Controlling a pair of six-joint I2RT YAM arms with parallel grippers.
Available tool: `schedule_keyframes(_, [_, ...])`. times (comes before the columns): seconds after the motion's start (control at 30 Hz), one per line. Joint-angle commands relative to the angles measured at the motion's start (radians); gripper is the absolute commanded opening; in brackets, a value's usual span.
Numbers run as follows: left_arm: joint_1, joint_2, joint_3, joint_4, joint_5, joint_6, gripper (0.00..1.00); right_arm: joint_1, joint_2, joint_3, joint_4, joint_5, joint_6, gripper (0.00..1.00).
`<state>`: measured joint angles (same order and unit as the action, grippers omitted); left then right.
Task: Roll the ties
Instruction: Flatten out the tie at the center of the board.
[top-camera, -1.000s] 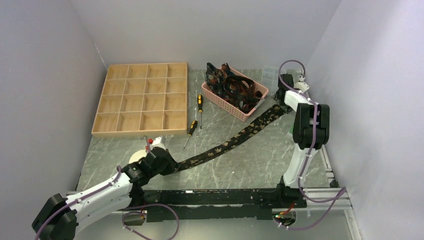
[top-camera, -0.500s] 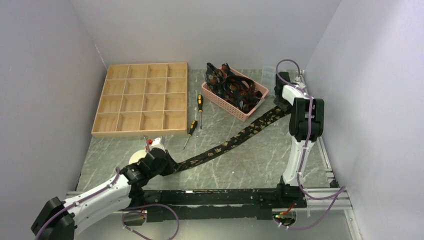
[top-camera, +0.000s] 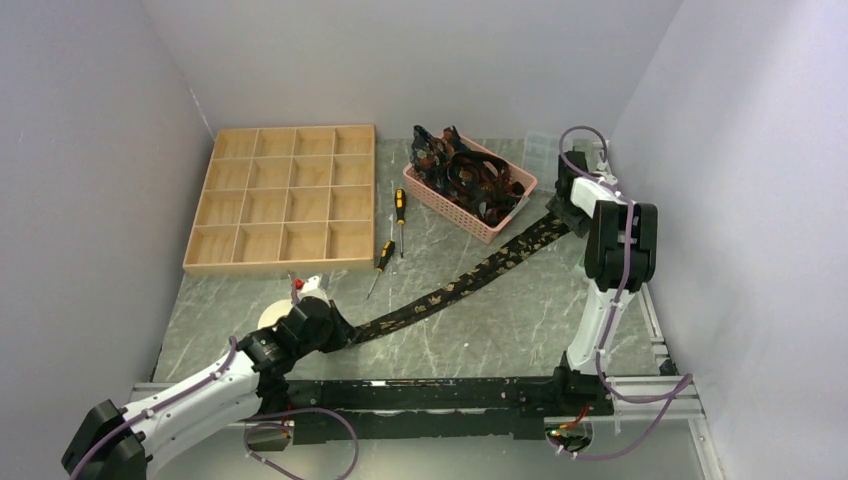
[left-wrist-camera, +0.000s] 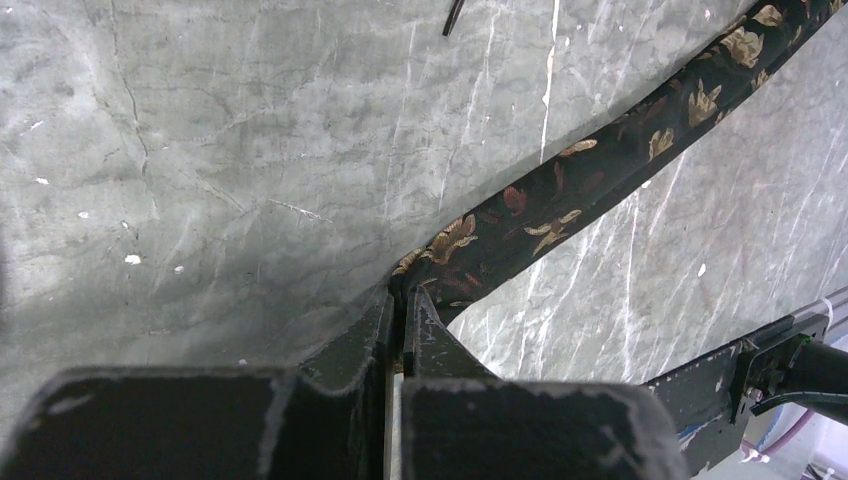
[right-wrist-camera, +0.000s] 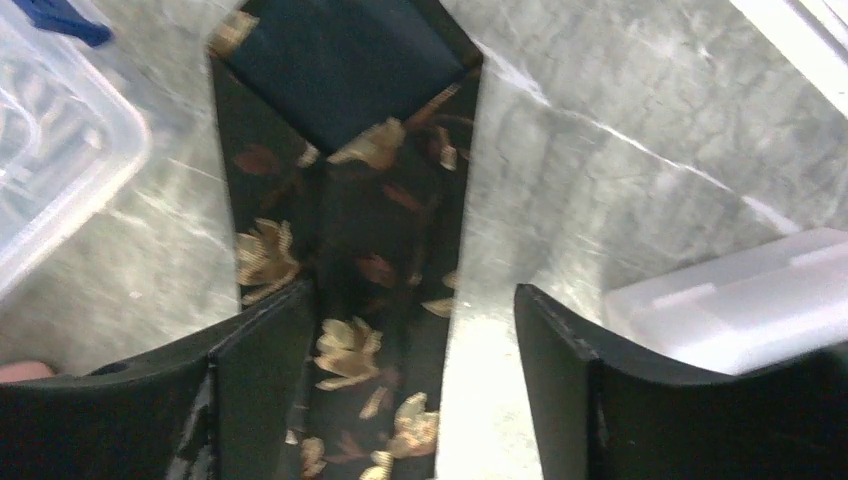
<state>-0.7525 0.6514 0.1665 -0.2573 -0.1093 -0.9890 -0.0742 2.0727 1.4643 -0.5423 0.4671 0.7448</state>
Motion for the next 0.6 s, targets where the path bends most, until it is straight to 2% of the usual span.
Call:
schedule_keyframes(0.0, [-0.004, -0.007, -0.003, 0.001, 0.009, 0.005, 0.03, 0.001, -0.095, -0.119, 0.049, -0.059, 0.048, 0.85])
schedule_keyframes(0.07, [-0.005, -0.011, -0.004, -0.002, 0.009, 0.003, 0.03, 0.011, -0.150, -0.183, 0.087, -0.054, 0.084, 0.90])
schedule_keyframes(0.1, [-0.007, -0.012, -0.005, -0.002, 0.010, 0.004, 0.03, 0.019, -0.175, -0.214, 0.110, -0.053, 0.095, 0.99])
schedule_keyframes(0.13, [-0.009, -0.015, -0.005, -0.002, 0.010, 0.004, 0.03, 0.027, -0.193, -0.231, 0.114, -0.050, 0.108, 1.00])
schedule_keyframes(0.33, [-0.016, -0.025, -0.010, 0.001, 0.004, 0.006, 0.03, 0.118, -0.238, -0.282, 0.129, -0.023, 0.195, 1.00])
schedule_keyframes(0.57, [-0.024, -0.032, -0.015, 0.006, 0.004, 0.010, 0.03, 0.175, -0.133, -0.195, 0.016, -0.001, 0.273, 0.99])
